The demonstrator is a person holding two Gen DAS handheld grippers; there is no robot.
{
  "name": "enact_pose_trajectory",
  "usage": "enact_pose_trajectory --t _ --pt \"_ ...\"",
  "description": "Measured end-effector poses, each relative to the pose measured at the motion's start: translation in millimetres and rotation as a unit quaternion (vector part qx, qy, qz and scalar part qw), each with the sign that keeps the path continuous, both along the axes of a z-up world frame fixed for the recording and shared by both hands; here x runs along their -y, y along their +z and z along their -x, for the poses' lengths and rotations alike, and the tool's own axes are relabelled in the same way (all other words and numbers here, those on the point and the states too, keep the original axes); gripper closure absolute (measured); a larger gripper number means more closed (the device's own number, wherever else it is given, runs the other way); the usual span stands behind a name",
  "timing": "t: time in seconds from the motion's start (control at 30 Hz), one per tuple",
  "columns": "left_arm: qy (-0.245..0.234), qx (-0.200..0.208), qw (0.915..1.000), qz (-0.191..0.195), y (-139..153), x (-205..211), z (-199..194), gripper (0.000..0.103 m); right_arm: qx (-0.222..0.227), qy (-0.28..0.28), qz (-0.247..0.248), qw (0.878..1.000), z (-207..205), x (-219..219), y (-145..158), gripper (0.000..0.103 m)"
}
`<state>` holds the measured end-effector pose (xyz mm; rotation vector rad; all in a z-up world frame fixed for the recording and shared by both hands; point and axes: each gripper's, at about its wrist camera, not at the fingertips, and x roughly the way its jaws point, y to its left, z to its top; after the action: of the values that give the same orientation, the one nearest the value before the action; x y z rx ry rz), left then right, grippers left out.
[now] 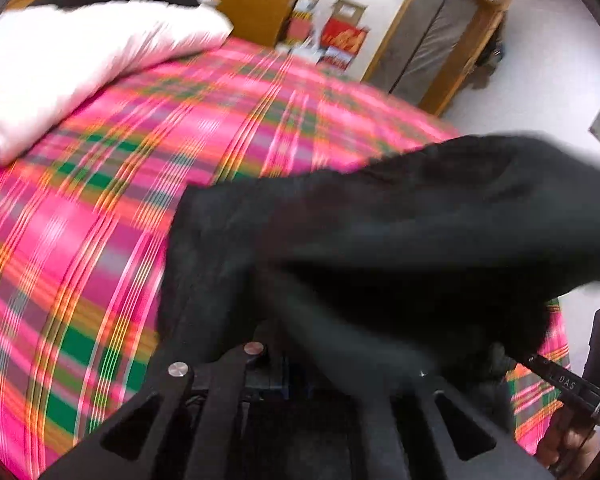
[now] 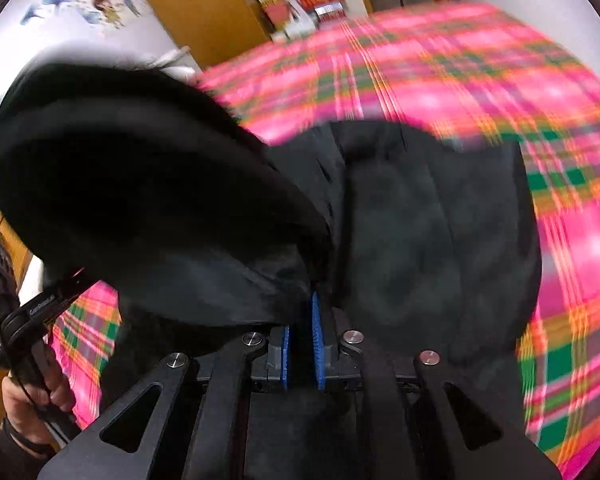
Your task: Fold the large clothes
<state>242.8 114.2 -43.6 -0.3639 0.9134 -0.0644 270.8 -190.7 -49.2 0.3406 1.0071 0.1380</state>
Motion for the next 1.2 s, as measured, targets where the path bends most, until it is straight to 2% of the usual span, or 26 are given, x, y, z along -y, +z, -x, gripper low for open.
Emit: enact_pose_trajectory --t 0.03,0.13,0.17,0.2,0.27,0.37,0.43,0.57,0.63,0.7,0.77,0.83,0.87,1.1,1.2 --pt "0.004 -0.013 0.9999 -0.006 -4 -3 10 0.096 -0.004 -0.002 -0.003 1.0 6 3 -2 0.09" --pt "0.02 -0.035 0.999 -0.021 -8 -11 38 0.096 0.0 -0.01 -0.009 1.0 20 11 3 0.073" --pt "0.028 -0.036 0.9987 -0.025 -7 -14 45 0.096 0.003 -0.013 -0.013 1.0 22 13 6 0.063" --pt "0.035 -0.033 0.9985 -0.025 -4 -16 54 0.096 0.01 -0.015 -0.018 1.0 25 14 10 0.057" --pt "0.049 -0.018 0.9985 -0.02 4 -20 63 0.094 0.021 -0.016 -0.022 0.999 26 12 19 0.057" --pt "0.035 0.026 0.9989 -0.019 27 -12 59 0.075 0.041 -0.004 -0.025 0.999 17 1 33 0.057" --pt "0.009 0.054 0.9984 -0.014 38 -2 46 0.069 0.057 0.006 -0.016 0.998 8 -13 37 0.057" --pt "-0.055 0.079 0.9954 -0.003 41 30 17 0.069 0.067 0.032 -0.005 0.997 -10 -36 26 0.057" --pt "-0.079 0.068 0.9945 0.005 28 42 9 0.069 0.045 0.04 0.015 0.998 -18 -43 4 0.057" --pt "-0.098 0.041 0.9943 0.008 7 53 9 0.069 0.009 0.039 0.028 0.999 -21 -45 -23 0.057" --pt "-0.109 -0.006 0.994 0.005 -20 62 9 0.069 -0.022 0.032 0.027 0.999 -20 -38 -54 0.058" --pt "-0.114 -0.062 0.9916 0.0 -46 68 5 0.069 -0.024 0.024 0.018 0.999 -17 -32 -68 0.06" --pt "-0.112 -0.071 0.9912 -0.001 -52 69 5 0.068 -0.023 0.02 0.012 0.999 -16 -30 -73 0.06" --pt "-0.107 -0.053 0.9926 -0.022 -70 78 -3 0.066 -0.023 0.041 0.045 0.998 -23 -38 -88 0.06" --pt "-0.106 -0.044 0.9928 -0.034 -71 84 -2 0.066 -0.028 0.05 0.065 0.996 -22 -45 -86 0.06"
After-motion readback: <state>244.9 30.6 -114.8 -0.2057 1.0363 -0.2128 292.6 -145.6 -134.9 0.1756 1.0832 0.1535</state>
